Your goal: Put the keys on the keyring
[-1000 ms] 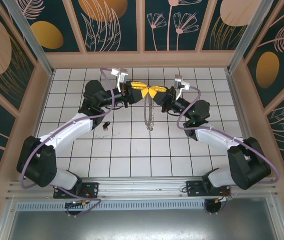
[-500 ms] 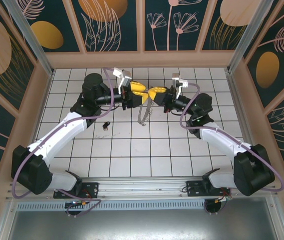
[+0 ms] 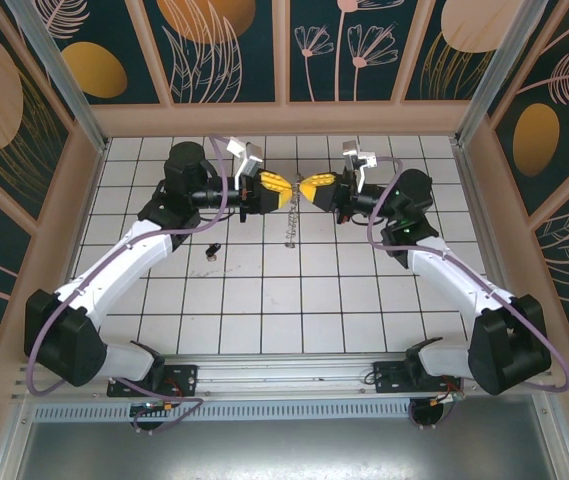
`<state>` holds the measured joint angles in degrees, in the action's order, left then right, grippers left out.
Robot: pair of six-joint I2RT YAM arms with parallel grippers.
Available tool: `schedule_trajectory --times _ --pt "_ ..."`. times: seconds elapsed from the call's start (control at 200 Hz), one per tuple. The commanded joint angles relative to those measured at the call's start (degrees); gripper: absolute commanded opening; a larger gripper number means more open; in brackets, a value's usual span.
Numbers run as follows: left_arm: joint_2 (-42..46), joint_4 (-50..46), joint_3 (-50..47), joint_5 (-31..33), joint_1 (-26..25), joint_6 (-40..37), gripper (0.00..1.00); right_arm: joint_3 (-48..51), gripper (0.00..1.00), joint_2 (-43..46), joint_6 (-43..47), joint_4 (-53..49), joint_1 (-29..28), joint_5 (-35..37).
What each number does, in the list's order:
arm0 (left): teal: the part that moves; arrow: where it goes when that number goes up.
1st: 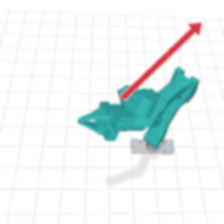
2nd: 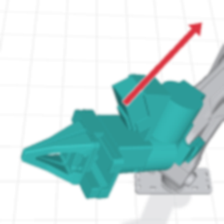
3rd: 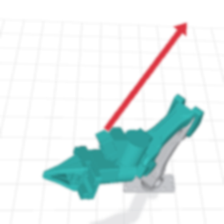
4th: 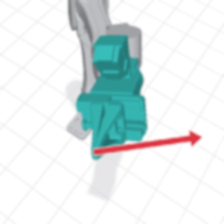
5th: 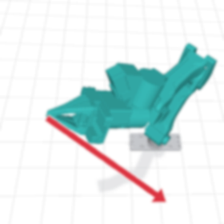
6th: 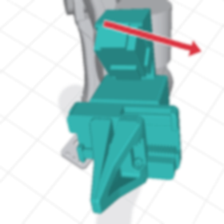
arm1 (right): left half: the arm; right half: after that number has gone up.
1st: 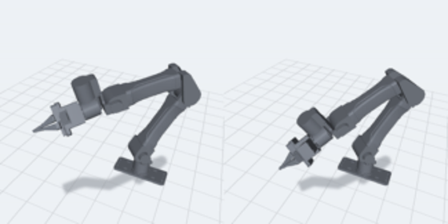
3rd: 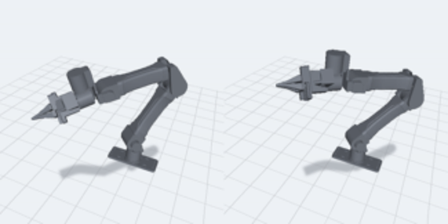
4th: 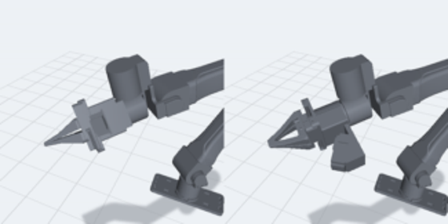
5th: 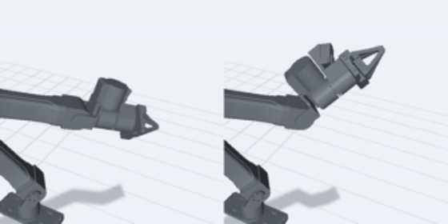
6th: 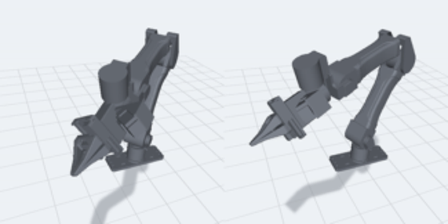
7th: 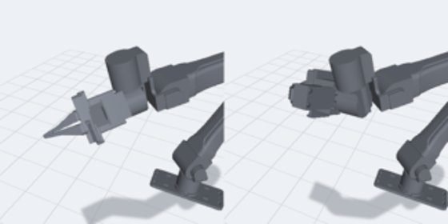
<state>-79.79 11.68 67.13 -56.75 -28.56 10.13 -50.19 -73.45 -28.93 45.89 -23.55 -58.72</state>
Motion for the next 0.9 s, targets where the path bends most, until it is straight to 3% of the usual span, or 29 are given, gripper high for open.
schedule_trajectory --times 0.0,0.896 --pt "-1.03 0.77 2.21 -2.95 0.43 -0.05 0.19 -3.05 0.0 -0.57 1.85 0.1 0.52 -4.13" --pt "-4.3 5.88 0.98 -6.38 0.43 3.4 0.07 -3.51 0.0 -3.26 1.55 1.66 1.01 -4.06"
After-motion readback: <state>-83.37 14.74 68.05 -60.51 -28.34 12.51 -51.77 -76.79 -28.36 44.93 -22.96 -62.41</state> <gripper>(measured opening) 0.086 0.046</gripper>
